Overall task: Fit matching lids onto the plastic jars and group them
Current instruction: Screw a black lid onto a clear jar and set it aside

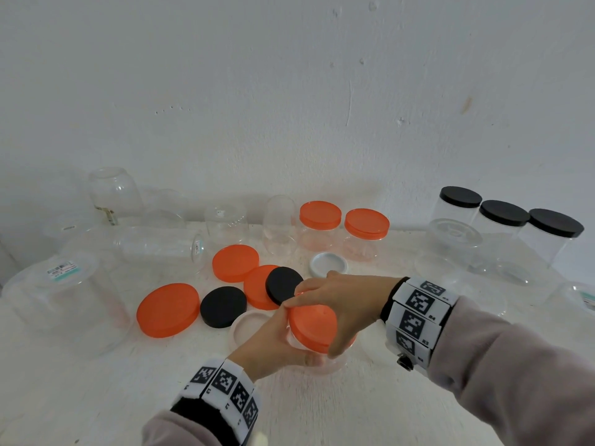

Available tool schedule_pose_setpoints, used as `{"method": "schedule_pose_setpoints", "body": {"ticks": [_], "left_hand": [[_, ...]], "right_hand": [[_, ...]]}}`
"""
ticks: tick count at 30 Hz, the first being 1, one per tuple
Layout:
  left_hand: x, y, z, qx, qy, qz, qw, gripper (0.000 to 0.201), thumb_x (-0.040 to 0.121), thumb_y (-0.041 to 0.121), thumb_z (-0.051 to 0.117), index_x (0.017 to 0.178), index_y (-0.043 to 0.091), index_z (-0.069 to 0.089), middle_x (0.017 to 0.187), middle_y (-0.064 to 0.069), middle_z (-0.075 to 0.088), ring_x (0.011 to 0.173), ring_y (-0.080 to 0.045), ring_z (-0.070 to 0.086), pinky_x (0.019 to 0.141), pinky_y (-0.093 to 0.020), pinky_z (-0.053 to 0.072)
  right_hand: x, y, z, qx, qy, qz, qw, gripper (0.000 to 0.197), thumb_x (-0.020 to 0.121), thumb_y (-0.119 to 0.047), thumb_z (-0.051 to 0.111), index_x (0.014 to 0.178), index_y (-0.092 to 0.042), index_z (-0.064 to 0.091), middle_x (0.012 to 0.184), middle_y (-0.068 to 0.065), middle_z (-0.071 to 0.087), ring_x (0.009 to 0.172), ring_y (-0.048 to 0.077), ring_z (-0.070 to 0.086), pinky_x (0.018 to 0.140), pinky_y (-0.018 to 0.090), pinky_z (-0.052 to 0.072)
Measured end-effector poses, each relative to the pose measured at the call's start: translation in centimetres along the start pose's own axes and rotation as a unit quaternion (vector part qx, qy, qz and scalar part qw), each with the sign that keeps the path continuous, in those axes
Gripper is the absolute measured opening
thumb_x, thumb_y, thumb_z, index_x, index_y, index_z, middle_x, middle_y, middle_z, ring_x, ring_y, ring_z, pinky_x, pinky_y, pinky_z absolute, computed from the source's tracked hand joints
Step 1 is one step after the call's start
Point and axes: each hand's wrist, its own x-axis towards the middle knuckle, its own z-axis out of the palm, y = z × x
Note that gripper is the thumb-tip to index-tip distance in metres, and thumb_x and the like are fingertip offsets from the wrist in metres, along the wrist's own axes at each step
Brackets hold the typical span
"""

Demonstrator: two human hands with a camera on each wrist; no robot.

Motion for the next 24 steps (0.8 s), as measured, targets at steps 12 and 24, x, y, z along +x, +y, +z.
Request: {"method": "schedule_pose_setpoints", "body": {"ticks": [12, 24], "left_hand": [[-0.2, 0.1, 0.3, -0.016, 0.018, 0.0, 1.0, 0.105, 0.066, 0.024, 0.086, 0.142, 0.039, 0.015, 0.136, 0.015, 0.04, 0.122, -0.005, 0.044, 0.1, -0.026, 0.046], [-0.2, -0.1, 0.1, -0.029, 0.002, 0.017, 0.999, 0.103, 0.068, 0.017, 0.085, 0.137, 0.043, 0.013, 0.127, 0.023, 0.04, 0.113, 0.009, 0.044, 0.081, -0.009, 0.047]], "right_hand": [[0.9, -1.0, 0.3, 0.04, -0.018, 0.127, 0.991, 0.097, 0.063, -0.061, 0.076, 0.14, -0.041, 0.021, 0.121, -0.002, 0.035, 0.099, 0.021, 0.046, 0.077, 0.035, 0.048], [-0.2, -1.1, -0.8, 0.0, -0.053, 0.053, 0.997, 0.101, 0.068, -0.028, 0.083, 0.144, -0.037, 0.017, 0.14, -0.011, 0.029, 0.122, 0.021, 0.037, 0.095, 0.046, 0.046]]}}
